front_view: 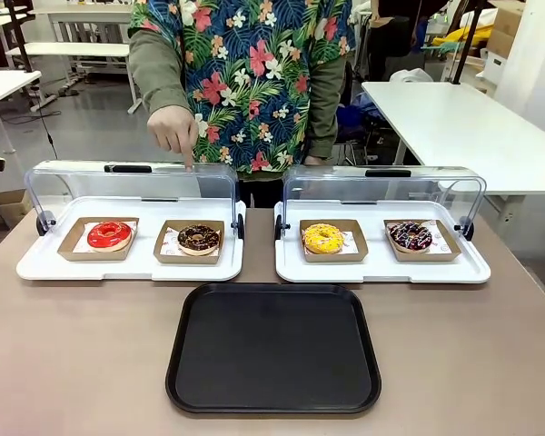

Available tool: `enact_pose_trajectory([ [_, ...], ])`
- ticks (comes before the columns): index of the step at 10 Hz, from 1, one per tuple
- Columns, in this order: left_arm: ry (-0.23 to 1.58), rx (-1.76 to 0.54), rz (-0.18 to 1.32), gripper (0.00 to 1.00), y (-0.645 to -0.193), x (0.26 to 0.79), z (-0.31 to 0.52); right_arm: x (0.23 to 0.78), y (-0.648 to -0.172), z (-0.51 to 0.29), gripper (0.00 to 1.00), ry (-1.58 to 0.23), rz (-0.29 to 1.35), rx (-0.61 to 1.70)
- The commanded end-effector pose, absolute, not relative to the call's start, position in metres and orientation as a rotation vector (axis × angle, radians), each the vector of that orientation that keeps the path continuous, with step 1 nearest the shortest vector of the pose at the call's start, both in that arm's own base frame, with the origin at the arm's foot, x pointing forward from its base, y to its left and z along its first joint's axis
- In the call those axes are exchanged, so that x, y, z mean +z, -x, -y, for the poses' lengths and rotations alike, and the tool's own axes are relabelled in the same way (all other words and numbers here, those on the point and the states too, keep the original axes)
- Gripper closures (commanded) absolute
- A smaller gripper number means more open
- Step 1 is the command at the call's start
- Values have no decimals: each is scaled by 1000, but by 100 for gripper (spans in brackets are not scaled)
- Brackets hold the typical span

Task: Move the second donut from the left to the tray.
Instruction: Pick up the Paper togo box containing the Donut indicated by the person and place it on the Handle tray.

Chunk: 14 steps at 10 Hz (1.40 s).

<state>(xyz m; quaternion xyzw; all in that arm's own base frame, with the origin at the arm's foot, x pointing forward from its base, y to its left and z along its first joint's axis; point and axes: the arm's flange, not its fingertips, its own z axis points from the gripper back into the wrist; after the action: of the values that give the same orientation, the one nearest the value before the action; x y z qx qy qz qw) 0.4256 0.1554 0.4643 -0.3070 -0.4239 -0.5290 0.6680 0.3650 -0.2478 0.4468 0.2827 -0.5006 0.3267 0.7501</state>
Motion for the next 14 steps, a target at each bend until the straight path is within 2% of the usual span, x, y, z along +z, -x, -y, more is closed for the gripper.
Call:
enact_pose_trajectory([
  [1,702,-1199,960,0,-426,466,-156,448,-368,249,0,-616,1134,723],
  [14,702,-1199,960,0,-426,466,-156,448,-368,249,0,-616,1134,723],
])
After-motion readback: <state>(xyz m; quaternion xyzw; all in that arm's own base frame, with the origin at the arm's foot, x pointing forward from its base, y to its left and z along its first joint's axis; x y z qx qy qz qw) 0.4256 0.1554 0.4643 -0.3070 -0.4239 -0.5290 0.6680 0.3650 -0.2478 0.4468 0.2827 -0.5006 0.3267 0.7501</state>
